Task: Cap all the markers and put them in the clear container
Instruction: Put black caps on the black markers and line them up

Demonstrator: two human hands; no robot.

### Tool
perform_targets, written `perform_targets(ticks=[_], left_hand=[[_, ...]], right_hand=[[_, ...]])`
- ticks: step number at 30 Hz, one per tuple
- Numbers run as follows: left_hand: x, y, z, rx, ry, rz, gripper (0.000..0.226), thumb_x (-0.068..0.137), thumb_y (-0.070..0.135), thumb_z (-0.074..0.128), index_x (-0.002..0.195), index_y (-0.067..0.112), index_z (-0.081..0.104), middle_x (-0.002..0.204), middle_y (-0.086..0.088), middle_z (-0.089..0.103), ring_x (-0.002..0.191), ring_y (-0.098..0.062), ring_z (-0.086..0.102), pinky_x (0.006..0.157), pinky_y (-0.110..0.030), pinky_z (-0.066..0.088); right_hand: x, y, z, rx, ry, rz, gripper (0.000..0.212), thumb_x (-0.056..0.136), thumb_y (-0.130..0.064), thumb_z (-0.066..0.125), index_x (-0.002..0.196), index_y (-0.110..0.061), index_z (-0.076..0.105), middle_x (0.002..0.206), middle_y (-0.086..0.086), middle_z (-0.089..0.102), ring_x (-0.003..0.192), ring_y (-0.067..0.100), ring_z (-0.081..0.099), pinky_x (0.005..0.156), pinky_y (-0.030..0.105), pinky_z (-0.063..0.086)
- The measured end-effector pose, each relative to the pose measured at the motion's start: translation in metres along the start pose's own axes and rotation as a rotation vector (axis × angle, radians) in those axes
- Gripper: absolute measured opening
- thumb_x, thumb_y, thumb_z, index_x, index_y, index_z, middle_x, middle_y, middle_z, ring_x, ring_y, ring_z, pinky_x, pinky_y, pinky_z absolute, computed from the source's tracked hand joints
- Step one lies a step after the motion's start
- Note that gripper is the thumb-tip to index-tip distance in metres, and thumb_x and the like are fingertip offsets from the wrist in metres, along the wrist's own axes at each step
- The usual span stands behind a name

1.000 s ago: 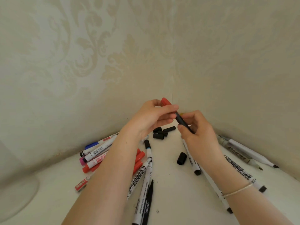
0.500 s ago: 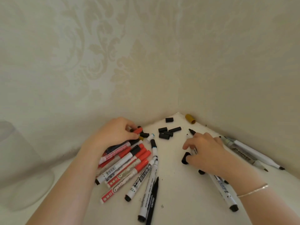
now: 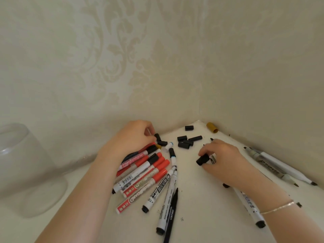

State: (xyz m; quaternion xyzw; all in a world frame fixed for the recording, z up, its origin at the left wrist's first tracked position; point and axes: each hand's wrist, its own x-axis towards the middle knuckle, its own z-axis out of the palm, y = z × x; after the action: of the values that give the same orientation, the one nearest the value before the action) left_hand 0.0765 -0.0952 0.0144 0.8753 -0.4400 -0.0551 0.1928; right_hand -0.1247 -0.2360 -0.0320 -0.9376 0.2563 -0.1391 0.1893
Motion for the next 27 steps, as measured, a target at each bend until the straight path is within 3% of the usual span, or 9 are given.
perform_targets(ticks=[2, 5, 9, 11, 14, 17, 20, 23, 27], left_hand=[[-0.003, 0.015, 0.003, -0.031, -0.037, 0.047, 0.011, 0.086, 0.03, 0.068, 0.095, 0.023, 0.068, 0.091, 0.01, 0.065, 0.087, -0.01, 0.062, 0.082, -0.029, 0.052], [-0.01, 0.037, 0.009, 0.014, -0.247, 0.086, 0.009, 0.082, 0.034, 0.071, 0.081, 0.026, 0.067, 0.077, 0.011, 0.066, 0.074, -0.007, 0.062, 0.069, -0.024, 0.048], [-0.022, 0.058, 0.018, 0.152, -0.565, 0.033, 0.017, 0.081, 0.036, 0.073, 0.079, 0.02, 0.068, 0.058, 0.008, 0.064, 0.052, -0.003, 0.058, 0.062, -0.021, 0.048], [-0.028, 0.062, 0.022, 0.202, -0.634, -0.017, 0.02, 0.082, 0.033, 0.073, 0.081, 0.013, 0.069, 0.058, 0.007, 0.064, 0.055, -0.005, 0.059, 0.063, -0.02, 0.05], [-0.034, 0.067, 0.025, 0.22, -0.725, -0.117, 0.023, 0.085, 0.032, 0.071, 0.082, 0.009, 0.066, 0.073, 0.001, 0.072, 0.064, -0.011, 0.064, 0.067, -0.02, 0.052], [-0.035, 0.071, 0.031, 0.208, -0.7, -0.175, 0.024, 0.09, 0.029, 0.066, 0.085, 0.006, 0.06, 0.082, -0.006, 0.074, 0.064, -0.015, 0.065, 0.071, -0.022, 0.053], [-0.034, 0.072, 0.037, 0.223, -0.661, -0.14, 0.024, 0.093, 0.026, 0.062, 0.077, 0.009, 0.058, 0.087, -0.009, 0.075, 0.063, -0.014, 0.062, 0.075, -0.023, 0.053], [-0.034, 0.073, 0.037, 0.292, -0.589, -0.031, 0.028, 0.092, 0.027, 0.059, 0.068, 0.012, 0.056, 0.065, 0.0, 0.064, 0.06, -0.012, 0.057, 0.072, -0.024, 0.052], [-0.026, 0.071, 0.022, 0.209, -0.354, 0.146, 0.026, 0.087, 0.038, 0.058, 0.076, 0.015, 0.062, 0.071, -0.003, 0.064, 0.059, -0.012, 0.049, 0.059, -0.026, 0.041]], right_hand=[[0.0, -0.001, -0.003, 0.181, 0.122, 0.037, 0.019, 0.082, -0.015, 0.067, 0.096, -0.027, 0.063, 0.102, -0.003, 0.054, 0.095, 0.014, 0.056, 0.079, 0.019, 0.042], [-0.001, -0.001, -0.007, 0.35, 0.257, 0.098, 0.023, 0.079, -0.006, 0.068, 0.079, -0.027, 0.059, 0.095, -0.002, 0.052, 0.084, 0.015, 0.058, 0.065, 0.012, 0.041], [-0.004, -0.002, -0.013, 0.5, 0.263, 0.181, 0.021, 0.081, -0.008, 0.07, 0.08, -0.028, 0.063, 0.086, -0.002, 0.06, 0.064, 0.01, 0.056, 0.055, 0.012, 0.041], [-0.006, -0.002, -0.016, 0.586, 0.243, 0.219, 0.019, 0.082, -0.01, 0.07, 0.084, -0.028, 0.066, 0.076, 0.005, 0.066, 0.055, 0.009, 0.051, 0.053, 0.019, 0.042], [-0.007, -0.004, -0.018, 0.637, 0.238, 0.241, 0.022, 0.082, -0.009, 0.07, 0.084, -0.031, 0.067, 0.079, 0.006, 0.069, 0.056, 0.011, 0.053, 0.053, 0.018, 0.043], [-0.007, -0.006, -0.018, 0.675, 0.218, 0.257, 0.024, 0.082, -0.006, 0.069, 0.089, -0.029, 0.067, 0.084, 0.0, 0.069, 0.072, 0.019, 0.065, 0.058, 0.016, 0.047], [-0.007, -0.009, -0.016, 0.726, 0.206, 0.269, 0.024, 0.08, -0.003, 0.069, 0.092, -0.023, 0.062, 0.089, -0.003, 0.069, 0.083, 0.019, 0.067, 0.07, 0.027, 0.052], [-0.008, -0.009, -0.014, 0.764, 0.214, 0.268, 0.023, 0.079, -0.001, 0.07, 0.089, -0.019, 0.06, 0.085, -0.001, 0.07, 0.084, 0.02, 0.068, 0.08, 0.036, 0.053], [-0.009, -0.008, -0.017, 0.947, 0.301, 0.263, 0.017, 0.083, 0.001, 0.067, 0.091, -0.014, 0.065, 0.084, 0.005, 0.072, 0.074, 0.018, 0.071, 0.08, 0.03, 0.057]])
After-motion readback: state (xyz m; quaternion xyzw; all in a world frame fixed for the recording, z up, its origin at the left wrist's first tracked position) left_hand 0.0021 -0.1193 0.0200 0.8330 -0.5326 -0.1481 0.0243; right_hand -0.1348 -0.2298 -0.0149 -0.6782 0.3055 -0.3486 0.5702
